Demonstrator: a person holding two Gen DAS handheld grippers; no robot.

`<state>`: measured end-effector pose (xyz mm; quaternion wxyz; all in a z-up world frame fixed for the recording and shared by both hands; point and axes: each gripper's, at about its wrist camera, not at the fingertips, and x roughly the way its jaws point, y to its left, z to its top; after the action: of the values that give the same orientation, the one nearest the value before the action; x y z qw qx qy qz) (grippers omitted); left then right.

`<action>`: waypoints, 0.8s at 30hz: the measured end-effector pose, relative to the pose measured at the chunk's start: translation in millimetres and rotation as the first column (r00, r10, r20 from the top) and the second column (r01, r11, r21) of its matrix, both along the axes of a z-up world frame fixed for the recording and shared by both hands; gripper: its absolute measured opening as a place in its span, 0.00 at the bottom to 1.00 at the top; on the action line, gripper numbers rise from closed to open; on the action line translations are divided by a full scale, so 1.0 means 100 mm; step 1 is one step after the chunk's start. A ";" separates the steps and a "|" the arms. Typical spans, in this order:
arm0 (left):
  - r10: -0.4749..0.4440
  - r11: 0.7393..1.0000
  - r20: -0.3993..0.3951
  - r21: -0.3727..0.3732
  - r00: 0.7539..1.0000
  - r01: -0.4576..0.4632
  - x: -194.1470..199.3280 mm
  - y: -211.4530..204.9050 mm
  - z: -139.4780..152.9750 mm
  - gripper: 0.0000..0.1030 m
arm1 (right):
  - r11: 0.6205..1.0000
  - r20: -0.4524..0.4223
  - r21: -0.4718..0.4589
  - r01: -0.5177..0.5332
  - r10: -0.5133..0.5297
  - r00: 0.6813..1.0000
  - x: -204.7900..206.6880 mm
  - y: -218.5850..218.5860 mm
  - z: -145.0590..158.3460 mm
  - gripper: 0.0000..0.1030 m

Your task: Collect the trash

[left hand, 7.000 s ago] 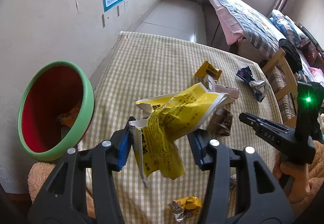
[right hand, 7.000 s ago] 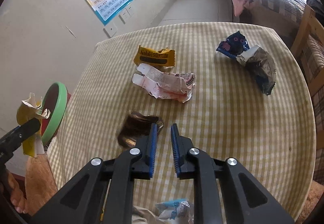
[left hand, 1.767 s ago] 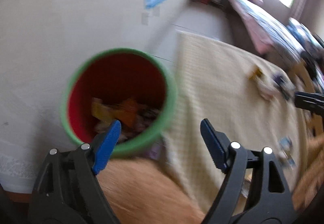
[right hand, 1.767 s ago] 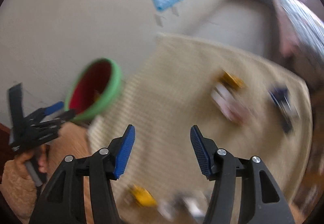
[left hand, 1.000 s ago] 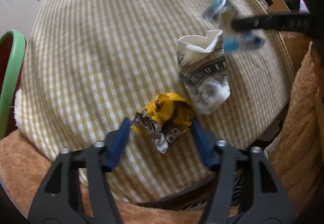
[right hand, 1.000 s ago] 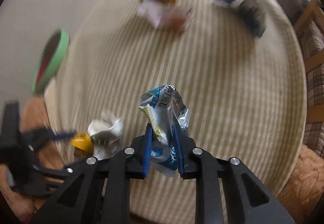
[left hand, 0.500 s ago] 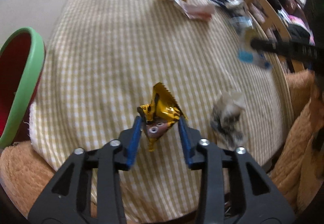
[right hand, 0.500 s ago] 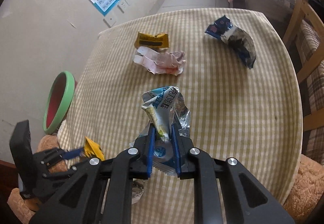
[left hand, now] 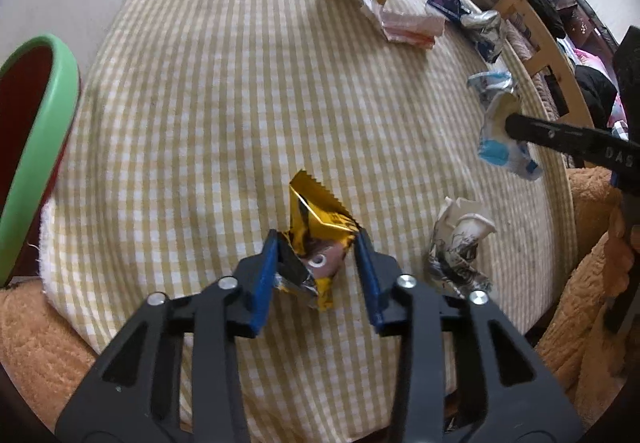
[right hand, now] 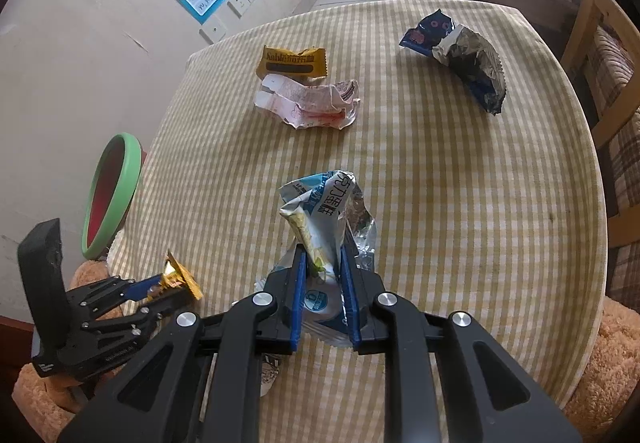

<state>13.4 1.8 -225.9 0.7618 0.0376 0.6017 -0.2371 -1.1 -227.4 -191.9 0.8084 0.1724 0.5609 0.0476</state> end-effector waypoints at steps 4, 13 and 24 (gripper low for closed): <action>0.063 0.998 0.078 0.011 0.995 -0.064 0.03 0.12 0.17 0.32 | 1.000 0.014 -0.017 -0.008 0.008 1.000 -0.01 0.02 0.02 0.18; 0.181 0.983 0.344 -0.046 0.921 -0.176 0.20 0.29 1.00 0.32 | 0.995 0.125 -0.091 -0.032 0.044 0.991 -0.03 0.15 0.31 0.18; 0.256 0.965 0.483 -0.085 0.837 -0.247 0.14 0.54 1.55 0.32 | 0.992 0.276 -0.063 -0.106 0.119 0.954 0.13 0.60 0.87 0.18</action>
<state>27.8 55.4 -71.3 0.9140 0.0098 0.3863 -0.1236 11.5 -167.9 -105.0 0.8791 0.1126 0.4513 0.1042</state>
